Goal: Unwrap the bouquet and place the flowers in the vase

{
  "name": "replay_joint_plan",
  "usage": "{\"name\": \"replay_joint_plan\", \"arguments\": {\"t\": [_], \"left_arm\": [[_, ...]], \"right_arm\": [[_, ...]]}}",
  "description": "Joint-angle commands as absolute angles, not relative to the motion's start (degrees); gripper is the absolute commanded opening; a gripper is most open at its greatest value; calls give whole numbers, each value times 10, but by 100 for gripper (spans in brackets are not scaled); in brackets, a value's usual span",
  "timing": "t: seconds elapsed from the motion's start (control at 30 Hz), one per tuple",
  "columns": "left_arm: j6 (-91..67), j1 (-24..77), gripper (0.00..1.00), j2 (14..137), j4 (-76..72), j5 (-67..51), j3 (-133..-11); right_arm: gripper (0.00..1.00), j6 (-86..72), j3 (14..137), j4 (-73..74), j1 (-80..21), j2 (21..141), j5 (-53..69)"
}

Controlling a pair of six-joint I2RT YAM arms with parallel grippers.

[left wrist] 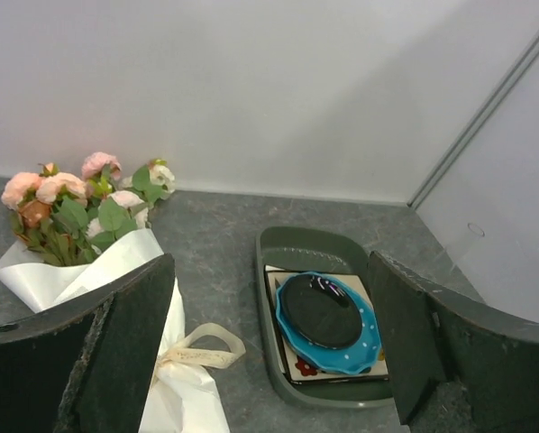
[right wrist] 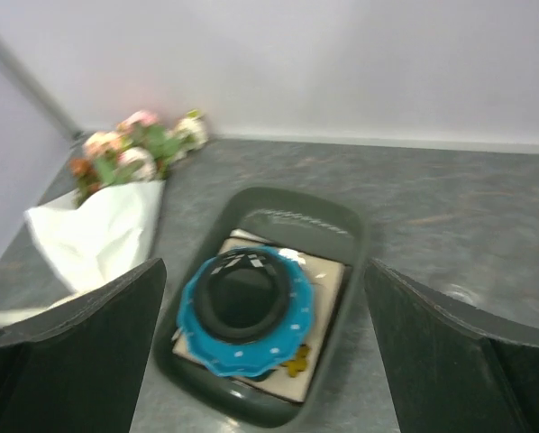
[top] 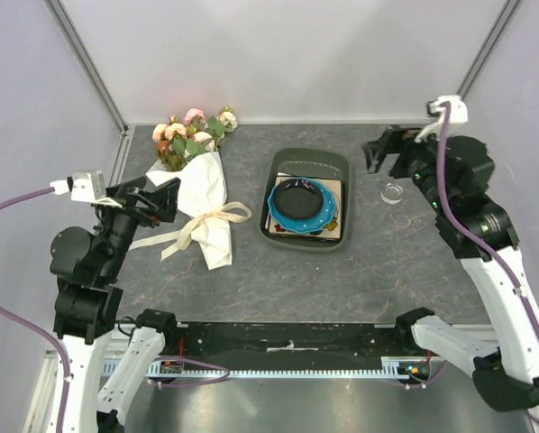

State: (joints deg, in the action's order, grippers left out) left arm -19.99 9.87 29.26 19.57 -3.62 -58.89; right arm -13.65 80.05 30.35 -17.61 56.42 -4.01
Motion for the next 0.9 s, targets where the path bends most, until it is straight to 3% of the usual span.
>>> {"name": "replay_joint_plan", "arguments": {"t": [0.0, 0.17, 0.33, 0.53, 0.87], "left_arm": [[-207, 99, 94, 333, 207, -94, -604], [-230, 99, 93, 382, 281, -119, -604], [-247, 98, 89, 405, 389, 16, -594], [-251, 98, 97, 356, 406, 142, -540], [-329, 86, 100, 428, 381, 77, -476]], "right_arm": [[98, -134, 839, 279, -282, 645, -71], [98, -152, 898, 264, -479, 782, -111], [98, -207, 857, 142, -597, 901, -74], [93, -286, 803, -25, -624, 997, -1], [81, -294, 809, -41, -590, 1088, -62]]}}
